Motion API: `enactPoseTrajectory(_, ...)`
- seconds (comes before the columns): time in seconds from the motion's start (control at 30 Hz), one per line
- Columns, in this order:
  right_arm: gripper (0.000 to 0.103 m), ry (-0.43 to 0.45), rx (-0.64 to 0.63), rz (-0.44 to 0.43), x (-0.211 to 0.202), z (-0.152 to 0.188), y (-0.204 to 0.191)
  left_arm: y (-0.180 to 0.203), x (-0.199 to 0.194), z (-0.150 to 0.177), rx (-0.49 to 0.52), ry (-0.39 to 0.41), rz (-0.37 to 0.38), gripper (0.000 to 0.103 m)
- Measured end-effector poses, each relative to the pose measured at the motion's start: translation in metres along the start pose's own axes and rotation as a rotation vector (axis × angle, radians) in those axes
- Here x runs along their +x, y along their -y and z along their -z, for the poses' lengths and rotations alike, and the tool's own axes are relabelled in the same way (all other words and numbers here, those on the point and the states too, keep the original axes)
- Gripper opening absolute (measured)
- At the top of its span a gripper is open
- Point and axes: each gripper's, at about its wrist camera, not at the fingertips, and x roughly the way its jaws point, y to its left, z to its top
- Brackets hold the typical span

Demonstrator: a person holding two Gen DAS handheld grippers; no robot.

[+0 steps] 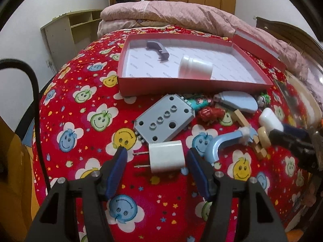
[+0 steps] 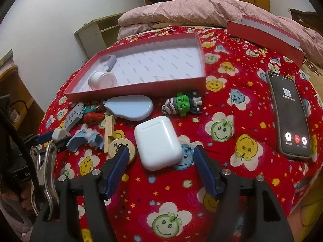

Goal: Organize rigid objects
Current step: 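Grasp white AirPods case with right gripper while left gripper grasps white plug charger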

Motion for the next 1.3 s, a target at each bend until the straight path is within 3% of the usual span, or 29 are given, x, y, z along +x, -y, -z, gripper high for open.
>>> enactPoseTrajectory(0.23,0.06,0.015,-0.025,-0.008,0.006,-0.005,-0.004,0.001,0.001,0.002,0.005,0.014,0.007,0.066)
enactPoseTrajectory(0.4,0.047,0.024,-0.021,0.007,0.006,-0.006,-0.001,0.001,0.002,0.001,0.007,0.012,0.013,0.068)
enactPoseTrajectory(0.7,0.046,0.028,-0.067,0.047,0.007,-0.003,-0.007,0.0,0.003,0.0,0.008,0.02,0.017,0.068)
enactPoseTrajectory(0.87,0.046,0.037,-0.066,0.048,0.006,-0.001,-0.007,0.0,0.0,0.001,0.014,0.025,0.024,0.048)
enactPoseTrajectory(1.3,0.045,0.08,-0.051,0.01,-0.01,-0.001,-0.01,0.002,-0.014,0.001,0.016,0.037,0.065,0.048)
